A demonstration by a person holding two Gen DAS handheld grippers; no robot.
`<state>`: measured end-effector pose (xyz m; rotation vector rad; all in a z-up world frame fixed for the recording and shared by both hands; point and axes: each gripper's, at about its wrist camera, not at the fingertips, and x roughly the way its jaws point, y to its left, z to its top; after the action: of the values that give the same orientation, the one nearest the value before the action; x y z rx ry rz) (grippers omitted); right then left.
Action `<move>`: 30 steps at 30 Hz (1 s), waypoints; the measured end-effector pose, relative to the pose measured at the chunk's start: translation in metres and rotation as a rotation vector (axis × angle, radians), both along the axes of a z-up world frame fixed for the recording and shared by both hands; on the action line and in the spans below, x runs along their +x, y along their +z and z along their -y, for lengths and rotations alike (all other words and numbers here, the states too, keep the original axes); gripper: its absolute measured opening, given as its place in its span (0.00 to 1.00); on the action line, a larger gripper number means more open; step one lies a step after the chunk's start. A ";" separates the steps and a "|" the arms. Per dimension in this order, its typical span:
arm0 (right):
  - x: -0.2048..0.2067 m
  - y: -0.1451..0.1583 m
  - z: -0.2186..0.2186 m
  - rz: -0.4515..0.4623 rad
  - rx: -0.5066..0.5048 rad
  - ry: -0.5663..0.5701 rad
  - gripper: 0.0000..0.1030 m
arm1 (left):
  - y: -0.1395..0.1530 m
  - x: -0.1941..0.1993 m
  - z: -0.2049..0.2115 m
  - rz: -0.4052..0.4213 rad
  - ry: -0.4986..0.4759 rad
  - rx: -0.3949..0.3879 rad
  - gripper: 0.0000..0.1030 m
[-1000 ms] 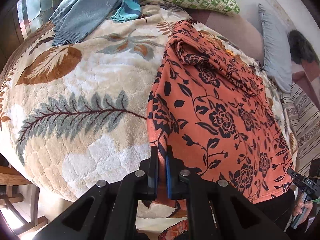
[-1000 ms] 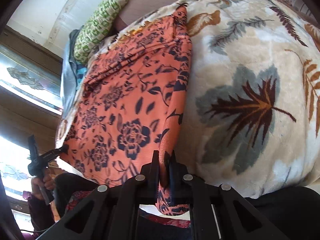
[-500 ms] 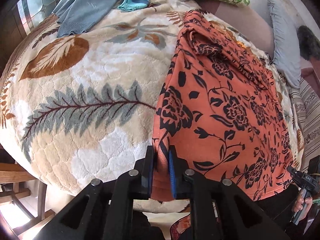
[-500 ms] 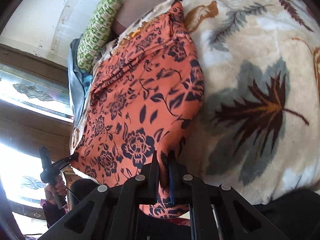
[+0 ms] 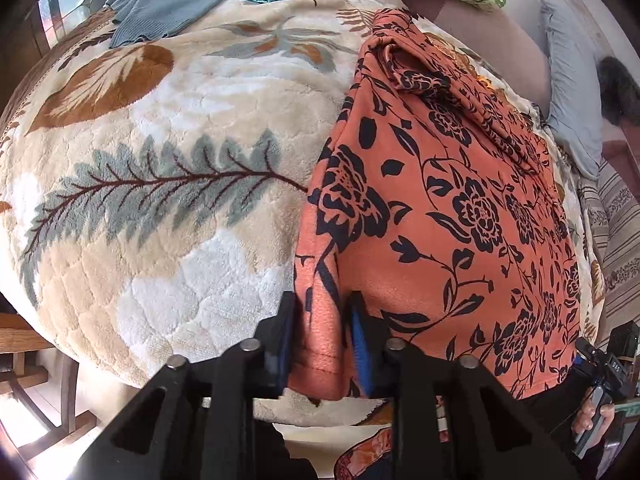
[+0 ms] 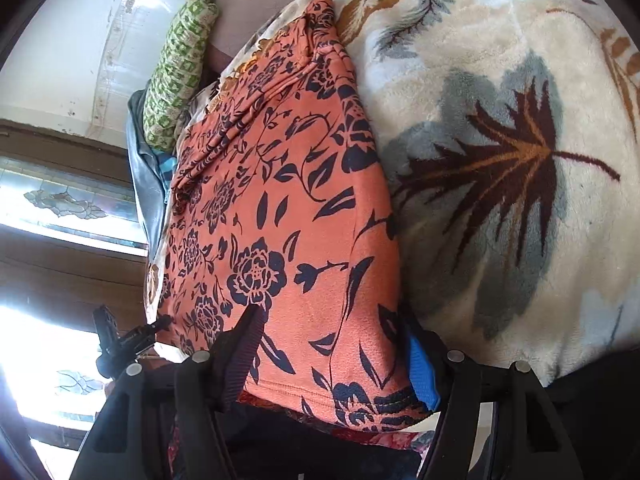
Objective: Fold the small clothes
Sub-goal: 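Lift the hem and fold it toward the collar with both grippers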
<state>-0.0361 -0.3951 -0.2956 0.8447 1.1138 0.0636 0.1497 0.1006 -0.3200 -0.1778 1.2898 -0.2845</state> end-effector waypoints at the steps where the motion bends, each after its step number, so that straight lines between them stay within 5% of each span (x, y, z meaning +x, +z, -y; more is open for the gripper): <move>1: 0.002 0.000 -0.005 -0.005 -0.030 0.015 0.56 | 0.000 -0.001 -0.001 0.003 -0.001 0.002 0.17; 3: 0.006 -0.005 -0.014 -0.043 -0.099 0.052 0.16 | 0.001 -0.003 0.000 0.014 -0.007 0.006 0.12; 5: 0.007 -0.003 -0.020 -0.051 -0.149 0.065 0.11 | 0.003 -0.004 0.004 0.028 -0.015 0.010 0.10; 8: 0.005 0.006 -0.017 -0.004 -0.108 0.060 0.09 | 0.008 -0.003 0.001 0.036 -0.014 -0.012 0.09; 19: 0.020 0.088 0.021 0.304 0.099 -0.053 0.09 | 0.073 0.027 -0.012 0.112 0.004 -0.284 0.08; 30: 0.134 0.101 0.083 0.331 0.105 -0.160 0.09 | 0.108 0.158 0.024 0.150 -0.004 -0.323 0.08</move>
<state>0.0980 -0.4782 -0.1950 0.9755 0.7353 0.1246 0.3075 0.0769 -0.2116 -0.4205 1.0900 -0.5006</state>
